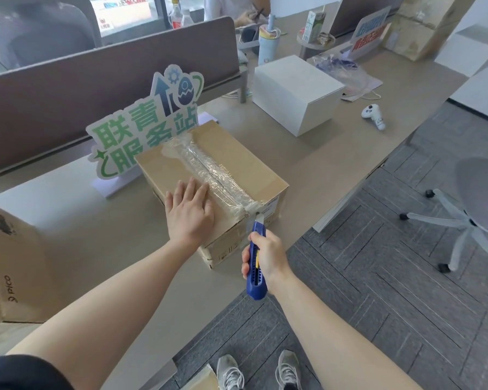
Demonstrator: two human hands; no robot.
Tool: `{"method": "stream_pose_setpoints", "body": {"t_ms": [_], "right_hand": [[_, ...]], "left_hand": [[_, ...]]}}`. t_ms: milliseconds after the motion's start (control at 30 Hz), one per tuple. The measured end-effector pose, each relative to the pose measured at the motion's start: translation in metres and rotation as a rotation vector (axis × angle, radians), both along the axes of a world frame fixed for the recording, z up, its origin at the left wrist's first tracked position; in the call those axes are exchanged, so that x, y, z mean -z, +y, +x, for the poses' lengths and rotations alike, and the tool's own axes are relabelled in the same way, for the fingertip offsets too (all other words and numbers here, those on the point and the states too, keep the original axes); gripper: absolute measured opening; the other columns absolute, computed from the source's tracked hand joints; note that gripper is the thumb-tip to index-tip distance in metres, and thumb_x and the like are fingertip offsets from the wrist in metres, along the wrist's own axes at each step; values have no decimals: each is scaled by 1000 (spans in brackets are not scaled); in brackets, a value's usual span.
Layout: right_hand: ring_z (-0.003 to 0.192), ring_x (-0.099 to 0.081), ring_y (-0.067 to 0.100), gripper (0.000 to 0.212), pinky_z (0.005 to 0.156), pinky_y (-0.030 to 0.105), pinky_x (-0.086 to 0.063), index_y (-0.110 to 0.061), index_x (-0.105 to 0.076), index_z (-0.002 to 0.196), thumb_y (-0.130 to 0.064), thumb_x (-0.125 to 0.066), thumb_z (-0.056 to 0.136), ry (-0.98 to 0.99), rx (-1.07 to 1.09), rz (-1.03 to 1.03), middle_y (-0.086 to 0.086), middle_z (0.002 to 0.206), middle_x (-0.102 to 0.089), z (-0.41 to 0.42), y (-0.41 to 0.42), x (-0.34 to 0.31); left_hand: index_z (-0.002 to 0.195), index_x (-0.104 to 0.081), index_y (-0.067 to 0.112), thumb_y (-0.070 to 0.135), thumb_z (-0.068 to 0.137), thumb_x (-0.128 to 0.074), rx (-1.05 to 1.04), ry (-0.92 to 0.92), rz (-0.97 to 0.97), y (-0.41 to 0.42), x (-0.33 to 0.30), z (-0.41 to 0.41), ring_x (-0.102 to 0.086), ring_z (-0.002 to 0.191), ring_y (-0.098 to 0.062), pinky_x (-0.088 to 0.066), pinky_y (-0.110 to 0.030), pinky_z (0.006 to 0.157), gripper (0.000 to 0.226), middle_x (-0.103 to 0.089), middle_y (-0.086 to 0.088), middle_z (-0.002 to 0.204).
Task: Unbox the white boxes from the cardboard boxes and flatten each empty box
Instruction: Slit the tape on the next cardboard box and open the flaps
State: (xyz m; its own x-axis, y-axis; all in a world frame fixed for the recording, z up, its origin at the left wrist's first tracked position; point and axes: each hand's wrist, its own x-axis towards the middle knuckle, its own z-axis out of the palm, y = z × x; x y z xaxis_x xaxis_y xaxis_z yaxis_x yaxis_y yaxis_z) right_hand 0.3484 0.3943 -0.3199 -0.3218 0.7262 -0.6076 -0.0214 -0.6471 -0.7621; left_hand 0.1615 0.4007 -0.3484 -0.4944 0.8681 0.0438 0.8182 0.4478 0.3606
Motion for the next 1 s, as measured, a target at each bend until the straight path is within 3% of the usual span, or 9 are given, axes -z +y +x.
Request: {"method": "stream_pose_setpoints", "body": {"t_ms": [667, 867, 1000], "right_hand": [[44, -39, 21, 12, 46, 26, -38, -10, -41, 87, -14, -40, 99, 52, -93, -38, 14, 60, -46, -7, -22, 3], [45, -38, 20, 10, 46, 26, -36, -11, -41, 90, -16, -42, 99, 69, -171, -82, 14, 61, -47, -4, -29, 3], [43, -40, 21, 9, 43, 26, -36, -9, -44, 93, -16, -43, 98, -15, -348, -30, 13, 59, -50, 13, -23, -8]], "left_hand": [[148, -37, 36, 32, 101, -24, -9, -17, -5, 1, -2, 1, -6, 151, -19, 3, -45, 121, 49, -21, 8, 162], [150, -33, 35, 32, 101, -23, 5, -37, -27, -2, -7, 0, -3, 151, -18, 5, -44, 121, 50, -17, 8, 163], [151, -31, 35, 34, 100, -24, 38, -45, -68, -4, -9, -2, -4, 151, -17, 4, -43, 121, 51, -14, 8, 164]]}}
